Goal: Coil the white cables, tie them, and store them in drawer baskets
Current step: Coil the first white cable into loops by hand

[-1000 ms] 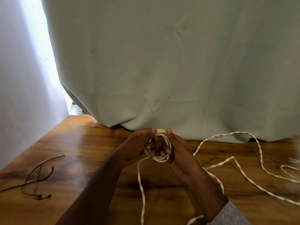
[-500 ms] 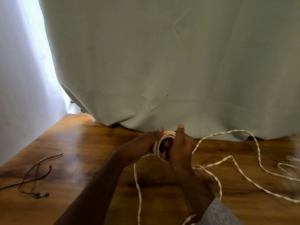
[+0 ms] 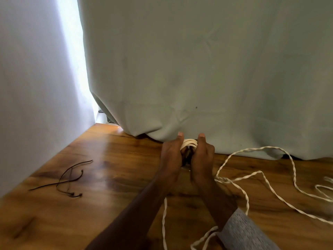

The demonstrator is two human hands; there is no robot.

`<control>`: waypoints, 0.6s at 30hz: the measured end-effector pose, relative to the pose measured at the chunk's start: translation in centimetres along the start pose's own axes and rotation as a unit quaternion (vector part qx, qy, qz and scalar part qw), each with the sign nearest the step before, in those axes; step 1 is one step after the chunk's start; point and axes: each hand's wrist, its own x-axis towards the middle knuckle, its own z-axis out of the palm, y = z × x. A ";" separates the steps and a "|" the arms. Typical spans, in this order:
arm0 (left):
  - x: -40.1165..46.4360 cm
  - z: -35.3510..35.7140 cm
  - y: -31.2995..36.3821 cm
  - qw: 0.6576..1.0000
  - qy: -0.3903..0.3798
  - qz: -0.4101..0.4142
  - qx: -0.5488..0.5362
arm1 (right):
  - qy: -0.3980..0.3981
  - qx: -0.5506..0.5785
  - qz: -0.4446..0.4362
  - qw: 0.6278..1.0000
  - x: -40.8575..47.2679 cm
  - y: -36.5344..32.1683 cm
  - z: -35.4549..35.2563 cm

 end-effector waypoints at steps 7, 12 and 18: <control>-1.2 -8.8 1.3 0.991 0.119 0.022 0.050 | -0.261 -0.207 -0.122 0.935 -3.9 -0.4 2.5; -3.4 -15.4 2.7 0.981 0.171 0.021 0.091 | -0.391 -0.291 -0.161 0.858 -6.0 -1.3 6.2; -3.9 -22.2 5.4 0.958 0.272 0.036 0.080 | -0.473 -0.300 -0.203 0.803 -8.7 -0.6 11.1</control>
